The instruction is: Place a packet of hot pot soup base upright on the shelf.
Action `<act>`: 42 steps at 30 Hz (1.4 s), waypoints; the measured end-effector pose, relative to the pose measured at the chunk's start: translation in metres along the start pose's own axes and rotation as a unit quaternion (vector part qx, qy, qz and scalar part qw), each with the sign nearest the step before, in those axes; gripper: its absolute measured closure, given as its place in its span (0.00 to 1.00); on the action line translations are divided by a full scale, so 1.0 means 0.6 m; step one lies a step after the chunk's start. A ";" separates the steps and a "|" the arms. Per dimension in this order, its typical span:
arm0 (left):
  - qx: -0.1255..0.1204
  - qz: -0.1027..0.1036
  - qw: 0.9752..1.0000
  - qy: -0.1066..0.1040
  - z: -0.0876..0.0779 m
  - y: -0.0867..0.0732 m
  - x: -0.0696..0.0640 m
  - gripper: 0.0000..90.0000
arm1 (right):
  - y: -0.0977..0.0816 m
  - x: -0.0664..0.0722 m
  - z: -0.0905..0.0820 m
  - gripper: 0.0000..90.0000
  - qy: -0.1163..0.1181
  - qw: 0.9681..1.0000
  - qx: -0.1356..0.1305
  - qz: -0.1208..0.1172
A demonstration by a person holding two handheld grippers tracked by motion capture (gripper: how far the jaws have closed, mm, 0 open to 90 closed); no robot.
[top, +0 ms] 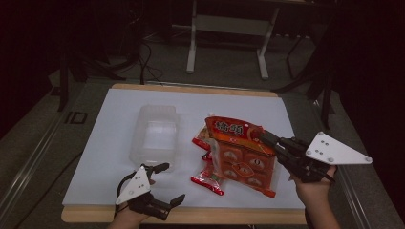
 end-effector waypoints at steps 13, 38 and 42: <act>-0.019 -0.003 0.999 -0.048 0.053 0.079 0.019 0.00 | 0.033 0.041 0.011 0.99 0.031 0.999 -0.009 -0.024; -0.036 -0.009 0.981 -0.192 0.108 0.129 -0.019 0.71 | 0.037 0.064 0.034 0.99 0.061 0.998 -0.004 -0.030; -0.027 0.003 0.980 -0.199 0.107 0.128 -0.028 0.79 | 0.033 0.056 0.032 0.99 0.061 0.998 -0.006 -0.019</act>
Point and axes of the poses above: each handheld gripper's, and its own axes: z roughly forward along the jaws, y roughly out of its top, x roughly to its left, the point moved 9 cm from there along z, roughly forward along the jaws, and after that the axes turned 2 degrees about y, right-handed, at the moved point
